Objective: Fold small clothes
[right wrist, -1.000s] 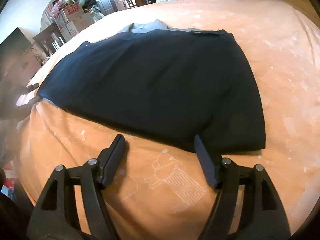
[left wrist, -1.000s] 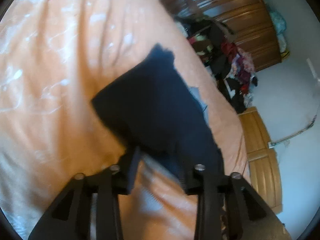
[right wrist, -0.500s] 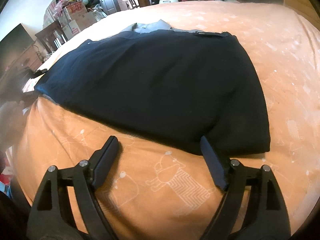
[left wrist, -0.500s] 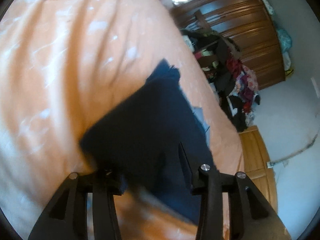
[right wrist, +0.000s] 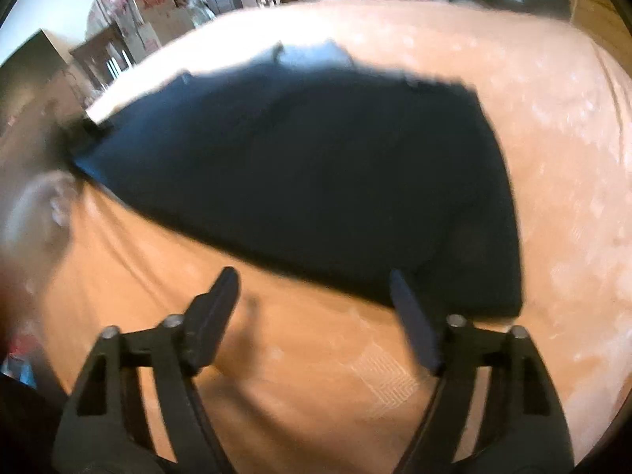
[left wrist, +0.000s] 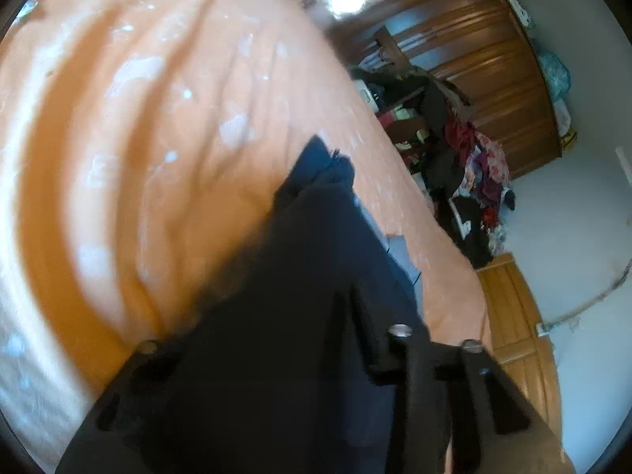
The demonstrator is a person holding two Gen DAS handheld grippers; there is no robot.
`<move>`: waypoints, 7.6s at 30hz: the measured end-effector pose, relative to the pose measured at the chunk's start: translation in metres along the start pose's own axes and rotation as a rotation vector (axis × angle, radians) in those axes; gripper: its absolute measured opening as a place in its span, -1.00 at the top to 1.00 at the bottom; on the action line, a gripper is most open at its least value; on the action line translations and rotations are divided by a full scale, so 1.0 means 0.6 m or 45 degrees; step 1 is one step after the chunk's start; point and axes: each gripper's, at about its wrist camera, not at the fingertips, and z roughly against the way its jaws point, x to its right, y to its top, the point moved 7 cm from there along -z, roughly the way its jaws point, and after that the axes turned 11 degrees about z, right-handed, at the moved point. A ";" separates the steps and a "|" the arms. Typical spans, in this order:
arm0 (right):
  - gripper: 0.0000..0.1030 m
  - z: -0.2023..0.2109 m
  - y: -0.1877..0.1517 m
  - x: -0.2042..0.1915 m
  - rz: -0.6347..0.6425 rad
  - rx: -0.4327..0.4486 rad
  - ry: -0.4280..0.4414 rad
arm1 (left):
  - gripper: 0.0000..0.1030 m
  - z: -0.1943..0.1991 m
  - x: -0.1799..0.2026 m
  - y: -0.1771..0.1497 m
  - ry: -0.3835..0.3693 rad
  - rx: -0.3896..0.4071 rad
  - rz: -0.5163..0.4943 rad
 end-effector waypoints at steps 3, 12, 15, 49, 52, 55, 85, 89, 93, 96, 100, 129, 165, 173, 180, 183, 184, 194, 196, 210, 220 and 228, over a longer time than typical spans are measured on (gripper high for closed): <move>-0.47 0.040 0.082 -0.024 0.061 0.090 0.011 | 0.79 0.001 0.010 -0.002 -0.014 0.026 -0.046; -0.69 -0.102 0.391 -0.188 0.270 0.025 0.293 | 0.73 -0.013 0.024 0.002 -0.036 0.009 -0.118; -0.69 -0.184 0.464 -0.251 0.340 -0.081 0.324 | 0.90 -0.008 0.059 -0.017 0.013 0.061 -0.301; 0.75 -0.262 0.372 0.015 -0.141 -0.003 0.458 | 0.59 -0.039 0.306 -0.272 -0.040 -0.081 -1.352; 0.75 -0.228 0.324 0.110 -0.247 0.041 0.486 | 0.52 -0.067 0.345 -0.379 -0.108 -0.223 -1.505; 0.75 -0.210 0.273 0.189 -0.299 0.046 0.486 | 0.52 -0.103 0.363 -0.486 -0.127 -0.361 -1.611; -0.32 -0.058 0.095 0.353 -0.439 0.142 0.475 | -0.30 -0.073 0.382 -0.612 -0.051 -0.531 -1.706; -0.32 0.016 0.021 0.278 -0.424 0.163 0.502 | -0.34 0.012 0.359 -0.497 0.018 -0.304 -1.635; -0.32 0.011 -0.020 0.199 -0.368 0.103 0.525 | -0.35 0.027 0.312 -0.408 0.168 -0.228 -1.510; -0.32 -0.017 -0.028 0.191 -0.438 0.077 0.557 | -0.35 0.018 0.284 -0.392 0.222 -0.226 -1.480; -0.33 -0.033 -0.029 0.197 -0.504 0.077 0.558 | -0.35 -0.014 0.246 -0.415 0.280 -0.298 -1.548; 1.00 -0.084 -0.110 0.257 -0.670 0.160 0.532 | -0.20 -0.170 0.237 -0.417 0.261 -0.476 -1.717; 1.00 -0.141 0.067 0.193 -0.154 -0.019 0.094 | -0.50 -0.224 0.216 -0.384 0.100 -0.625 -1.260; 0.51 -0.030 0.057 0.265 -0.309 0.190 0.053 | -0.54 -0.208 0.204 -0.373 0.086 -0.636 -1.241; 0.45 -0.157 0.113 0.217 -0.073 -0.017 0.060 | -0.54 -0.211 0.207 -0.374 0.089 -0.638 -1.243; 1.00 -0.149 0.085 0.306 -0.168 -0.038 -0.050 | -0.55 -0.207 0.206 -0.373 0.087 -0.636 -1.237; 1.00 -0.135 0.079 0.330 -0.200 -0.029 -0.103 | -0.55 -0.207 0.205 -0.373 0.088 -0.634 -1.237; 0.52 0.007 0.049 0.284 -0.129 0.143 -0.048 | -0.55 -0.160 0.259 -0.322 0.002 -0.473 -1.132; 0.52 0.003 0.020 0.238 -0.082 0.119 -0.004 | -0.54 -0.155 0.264 -0.337 -0.004 -0.499 -1.167; -0.03 0.059 -0.132 0.325 -0.265 -0.017 -0.223 | -0.58 -0.090 0.163 -0.306 0.411 -0.490 -1.294; -0.55 0.065 -0.149 0.108 -0.205 0.025 -0.098 | -0.63 -0.001 0.119 -0.315 0.557 -0.335 -1.188; -0.89 0.041 -0.206 0.073 -0.117 -0.068 -0.252 | -0.90 -0.018 0.083 -0.360 0.645 -0.293 -1.209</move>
